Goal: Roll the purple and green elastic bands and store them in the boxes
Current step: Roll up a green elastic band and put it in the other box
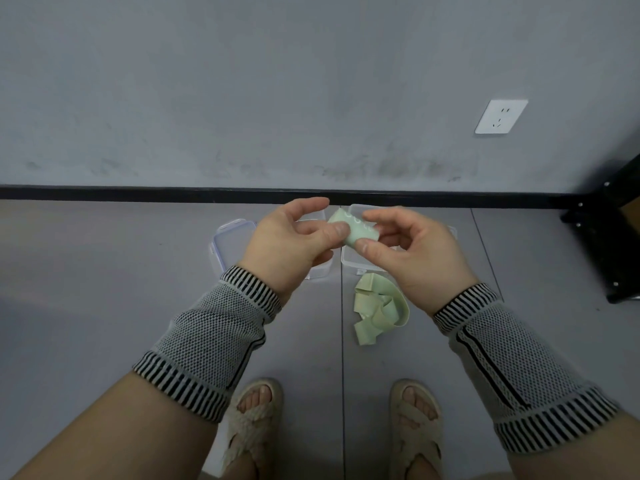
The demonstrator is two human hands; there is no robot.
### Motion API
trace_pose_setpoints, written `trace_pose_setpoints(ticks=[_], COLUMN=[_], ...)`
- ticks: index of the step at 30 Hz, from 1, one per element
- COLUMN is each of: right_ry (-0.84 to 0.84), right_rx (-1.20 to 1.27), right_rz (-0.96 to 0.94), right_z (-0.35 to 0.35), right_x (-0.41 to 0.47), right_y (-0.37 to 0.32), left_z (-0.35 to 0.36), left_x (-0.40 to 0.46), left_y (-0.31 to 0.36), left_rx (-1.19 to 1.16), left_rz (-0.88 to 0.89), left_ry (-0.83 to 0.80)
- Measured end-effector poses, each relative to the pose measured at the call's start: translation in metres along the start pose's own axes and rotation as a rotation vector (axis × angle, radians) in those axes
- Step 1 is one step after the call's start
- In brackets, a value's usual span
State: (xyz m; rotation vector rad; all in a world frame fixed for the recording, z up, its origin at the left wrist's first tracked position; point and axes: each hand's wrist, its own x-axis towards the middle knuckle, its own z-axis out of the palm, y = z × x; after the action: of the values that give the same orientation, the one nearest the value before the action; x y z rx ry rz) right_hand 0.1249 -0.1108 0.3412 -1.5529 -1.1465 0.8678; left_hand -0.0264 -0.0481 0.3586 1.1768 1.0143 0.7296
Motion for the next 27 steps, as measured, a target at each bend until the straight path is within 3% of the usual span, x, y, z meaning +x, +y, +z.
trace_pose_setpoints(ticks=[7, 17, 27], right_ry=[0.035, 0.059, 0.03], right_rx=[0.377, 0.347, 0.533], right_rz=[0.182, 0.096, 0.153], right_z=[0.0024, 0.0004, 0.0008], right_x=[0.0004, 0.0004, 0.0001], right_y=[-0.0013, -0.0041, -0.0009], left_z=[0.0031, 0.0008, 0.0013], left_x=[-0.0005, 0.0011, 0.003], left_y=[-0.0004, -0.0021, -0.0067], left_rx=[-0.115, -0.039, -0.126], left_rz=[0.004, 0.053, 0.046], left_ry=[-0.051, -0.037, 0.002])
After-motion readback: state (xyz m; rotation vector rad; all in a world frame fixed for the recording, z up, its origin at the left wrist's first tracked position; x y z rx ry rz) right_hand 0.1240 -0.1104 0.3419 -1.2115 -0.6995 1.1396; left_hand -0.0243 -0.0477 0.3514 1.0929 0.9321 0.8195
